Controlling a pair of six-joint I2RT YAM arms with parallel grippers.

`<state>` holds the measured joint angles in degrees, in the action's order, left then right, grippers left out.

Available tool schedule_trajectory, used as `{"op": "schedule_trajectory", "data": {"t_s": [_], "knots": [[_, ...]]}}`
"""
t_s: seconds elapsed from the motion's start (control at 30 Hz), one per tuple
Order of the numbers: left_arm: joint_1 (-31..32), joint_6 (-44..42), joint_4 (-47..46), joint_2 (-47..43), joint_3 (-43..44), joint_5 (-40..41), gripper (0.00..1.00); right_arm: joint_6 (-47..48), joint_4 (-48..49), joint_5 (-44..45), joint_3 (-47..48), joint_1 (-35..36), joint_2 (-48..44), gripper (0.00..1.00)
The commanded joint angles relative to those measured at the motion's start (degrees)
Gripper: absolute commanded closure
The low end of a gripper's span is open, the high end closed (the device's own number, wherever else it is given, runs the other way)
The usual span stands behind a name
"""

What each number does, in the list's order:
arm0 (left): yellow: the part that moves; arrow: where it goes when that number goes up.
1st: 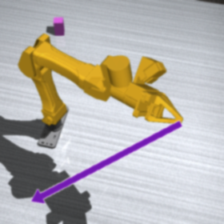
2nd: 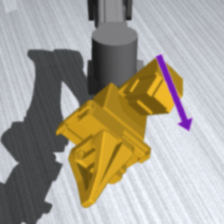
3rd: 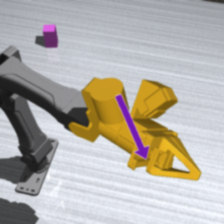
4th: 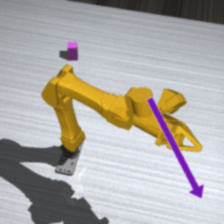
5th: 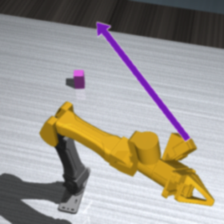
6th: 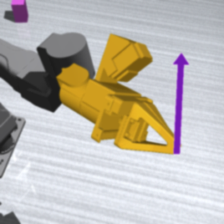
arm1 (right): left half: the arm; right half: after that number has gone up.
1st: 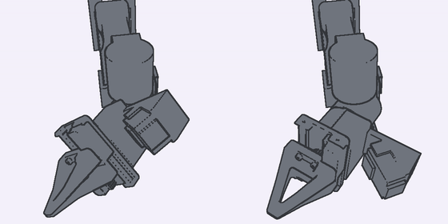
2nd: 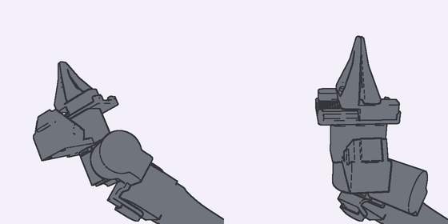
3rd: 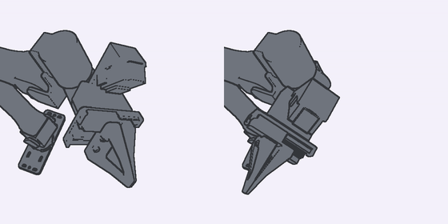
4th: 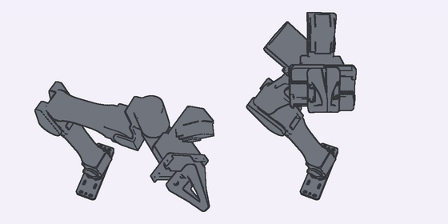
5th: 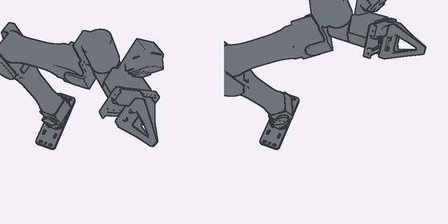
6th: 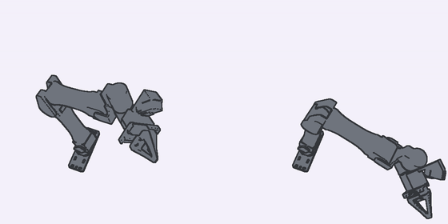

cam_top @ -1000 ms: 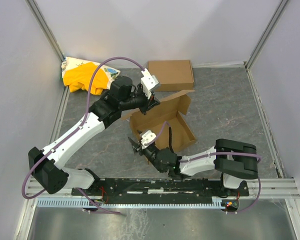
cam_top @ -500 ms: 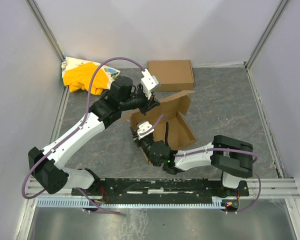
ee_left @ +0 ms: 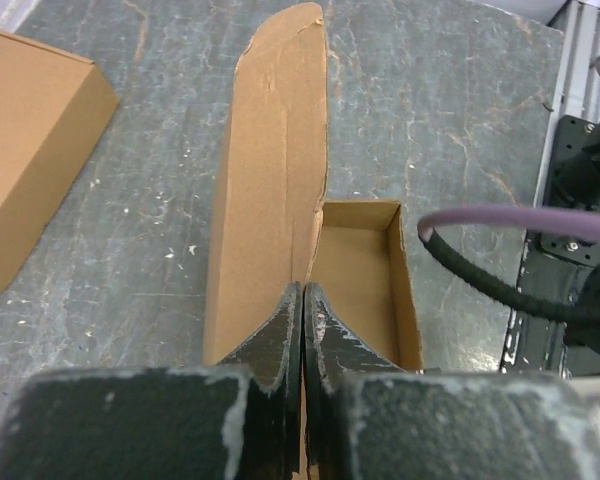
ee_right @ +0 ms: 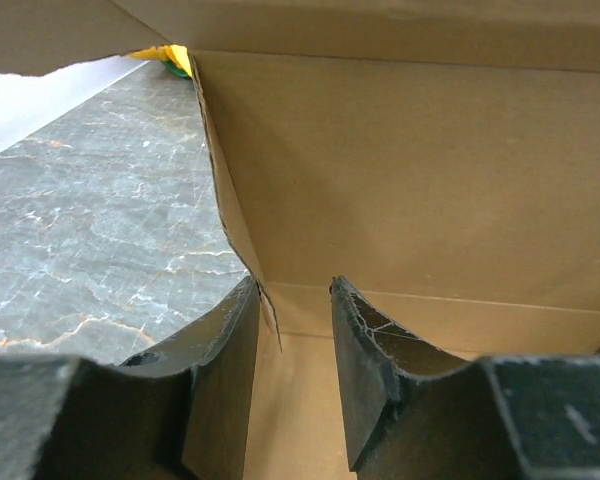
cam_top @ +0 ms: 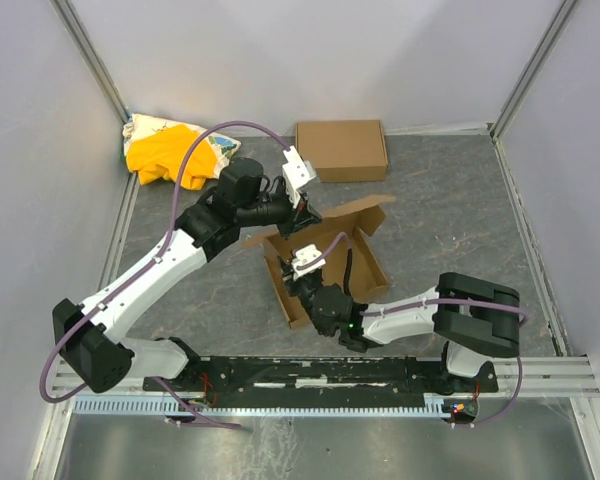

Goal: Fold the paper box

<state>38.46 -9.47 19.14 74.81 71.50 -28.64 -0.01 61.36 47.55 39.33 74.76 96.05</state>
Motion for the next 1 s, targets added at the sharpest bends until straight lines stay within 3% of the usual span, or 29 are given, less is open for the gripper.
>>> {"op": "schedule_trajectory", "data": {"t_s": [0.0,0.1,0.2,0.33,0.57,0.7,0.87,0.97], "knots": [[0.0,2.4,2.9,-1.8,-2.6,-2.8,0.97,-3.7,0.5,-3.0,-3.6,-0.2,-5.0,0.55],[0.1,3.1,2.3,-2.3,-3.7,-2.5,0.97,-5.9,-3.8,-8.7,-5.8,0.3,-9.4,0.50],[0.0,3.8,2.0,-2.4,-3.9,-3.0,0.97,-7.9,-14.2,-13.9,-7.2,1.2,-16.2,0.48],[0.1,5.0,1.2,-3.0,-5.6,-3.3,0.97,-11.8,-27.2,-14.7,-10.2,2.2,-27.6,0.46],[0.2,6.6,-0.5,-5.2,-8.2,-2.9,0.97,-14.0,-47.6,-5.5,-14.6,3.8,-51.2,0.47],[0.2,6.6,0.0,-5.7,-7.0,-1.7,0.97,-8.5,-56.2,3.3,-16.3,3.8,-62.1,0.45],[0.2,6.7,0.2,-5.9,-4.7,-0.3,0.97,-7.1,-65.0,13.4,-15.8,3.5,-68.4,0.43],[0.2,6.3,0.4,-5.7,-4.3,0.8,0.97,-12.7,-72.6,15.7,-12.7,2.4,-67.3,0.46]]}}
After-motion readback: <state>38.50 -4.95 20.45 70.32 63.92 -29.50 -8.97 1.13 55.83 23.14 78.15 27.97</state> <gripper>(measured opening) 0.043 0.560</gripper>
